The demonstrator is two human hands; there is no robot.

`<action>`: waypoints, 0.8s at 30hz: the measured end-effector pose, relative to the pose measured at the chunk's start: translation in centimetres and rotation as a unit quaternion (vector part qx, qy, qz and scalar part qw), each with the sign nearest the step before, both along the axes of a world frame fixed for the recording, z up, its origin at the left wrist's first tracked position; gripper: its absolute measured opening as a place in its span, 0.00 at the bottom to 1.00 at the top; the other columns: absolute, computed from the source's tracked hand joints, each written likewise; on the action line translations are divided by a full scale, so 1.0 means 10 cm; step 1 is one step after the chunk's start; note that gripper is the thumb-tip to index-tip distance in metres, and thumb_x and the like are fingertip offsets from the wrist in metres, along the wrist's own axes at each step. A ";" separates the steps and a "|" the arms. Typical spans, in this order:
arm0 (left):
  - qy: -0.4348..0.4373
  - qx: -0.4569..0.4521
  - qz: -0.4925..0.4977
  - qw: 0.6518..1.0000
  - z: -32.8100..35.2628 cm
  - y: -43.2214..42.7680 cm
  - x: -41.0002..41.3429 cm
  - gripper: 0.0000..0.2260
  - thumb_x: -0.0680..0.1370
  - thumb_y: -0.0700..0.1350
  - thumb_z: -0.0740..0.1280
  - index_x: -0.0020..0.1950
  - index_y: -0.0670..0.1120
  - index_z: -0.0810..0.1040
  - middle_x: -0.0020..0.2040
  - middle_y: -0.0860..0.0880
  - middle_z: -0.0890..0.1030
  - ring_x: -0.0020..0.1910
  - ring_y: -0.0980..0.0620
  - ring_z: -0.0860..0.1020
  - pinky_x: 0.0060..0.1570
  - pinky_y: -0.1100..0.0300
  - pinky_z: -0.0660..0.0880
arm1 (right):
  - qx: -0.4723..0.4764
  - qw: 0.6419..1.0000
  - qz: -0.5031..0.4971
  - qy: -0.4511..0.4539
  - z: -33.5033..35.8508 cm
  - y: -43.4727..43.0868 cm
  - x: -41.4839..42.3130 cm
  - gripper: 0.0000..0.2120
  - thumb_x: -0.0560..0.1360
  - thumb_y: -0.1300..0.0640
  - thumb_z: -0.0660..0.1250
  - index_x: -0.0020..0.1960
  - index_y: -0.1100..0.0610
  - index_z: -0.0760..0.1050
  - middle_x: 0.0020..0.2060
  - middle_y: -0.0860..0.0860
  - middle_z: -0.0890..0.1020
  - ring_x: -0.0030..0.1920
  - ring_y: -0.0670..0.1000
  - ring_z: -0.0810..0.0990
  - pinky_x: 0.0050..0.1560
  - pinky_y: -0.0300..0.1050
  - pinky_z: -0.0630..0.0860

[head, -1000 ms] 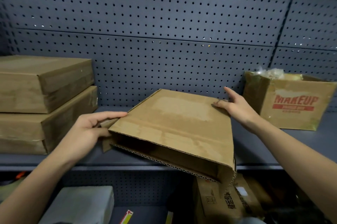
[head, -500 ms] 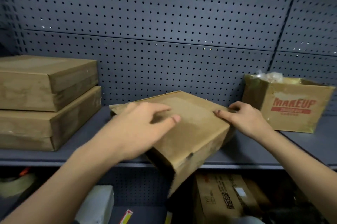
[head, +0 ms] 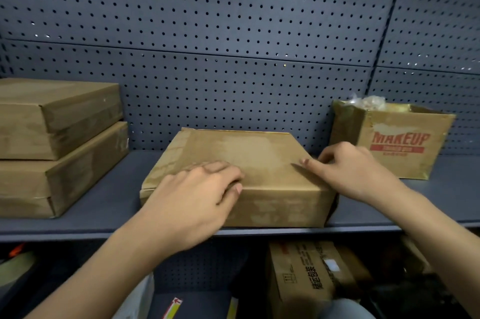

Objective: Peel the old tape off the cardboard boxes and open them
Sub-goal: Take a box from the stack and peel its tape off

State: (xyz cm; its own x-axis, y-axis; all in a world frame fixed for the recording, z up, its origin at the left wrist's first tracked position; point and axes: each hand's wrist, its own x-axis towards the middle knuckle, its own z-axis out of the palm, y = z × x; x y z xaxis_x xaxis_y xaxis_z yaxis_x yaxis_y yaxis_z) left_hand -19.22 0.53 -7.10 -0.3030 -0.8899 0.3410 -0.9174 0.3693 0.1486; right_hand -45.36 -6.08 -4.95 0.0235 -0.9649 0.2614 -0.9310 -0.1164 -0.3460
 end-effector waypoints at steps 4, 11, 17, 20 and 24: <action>0.018 -0.012 -0.032 0.999 -0.11 -0.06 0.10 0.23 0.77 0.67 0.42 0.65 0.64 0.67 0.67 0.68 0.68 0.63 0.59 0.71 0.57 0.56 0.71 | -0.024 0.995 0.068 -0.068 0.01 -0.34 -0.04 0.14 0.77 0.42 0.67 0.54 0.51 0.81 0.48 0.48 0.84 0.52 0.49 0.80 0.48 0.43 0.72; 0.071 0.039 -0.099 0.992 -0.16 -0.13 0.57 0.18 0.78 0.66 0.49 0.64 0.71 0.70 0.69 0.75 0.65 0.73 0.70 0.59 0.74 0.60 0.53 | 0.020 0.997 0.066 -0.017 0.00 -0.89 0.03 0.28 0.80 0.43 0.64 0.77 0.50 0.65 0.75 0.51 0.69 0.74 0.56 0.66 0.74 0.53 0.63; 0.063 0.035 0.040 0.997 -0.08 -0.11 0.72 0.24 0.76 0.72 0.42 0.66 0.73 0.68 0.71 0.73 0.61 0.77 0.63 0.54 0.78 0.50 0.48 | 0.106 0.986 0.115 -0.065 -0.07 -0.97 0.10 0.17 0.83 0.49 0.61 0.68 0.52 0.77 0.68 0.48 0.77 0.68 0.51 0.74 0.71 0.47 0.67; 0.077 0.043 0.093 0.992 -0.01 -0.08 0.59 0.41 0.66 0.79 0.38 0.72 0.66 0.68 0.75 0.64 0.62 0.78 0.57 0.55 0.75 0.45 0.55 | 0.093 0.987 0.114 -0.069 -0.07 -0.94 0.14 0.17 0.83 0.51 0.60 0.72 0.49 0.73 0.68 0.48 0.76 0.68 0.51 0.74 0.70 0.47 0.67; 0.128 0.087 0.127 0.980 -0.02 -0.26 0.52 0.43 0.67 0.78 0.51 0.77 0.57 0.64 0.79 0.58 0.59 0.78 0.50 0.57 0.75 0.43 0.58 | 0.090 0.990 0.095 -0.057 -0.10 -0.90 0.22 0.17 0.84 0.53 0.59 0.71 0.52 0.73 0.64 0.51 0.80 0.65 0.57 0.77 0.69 0.50 0.70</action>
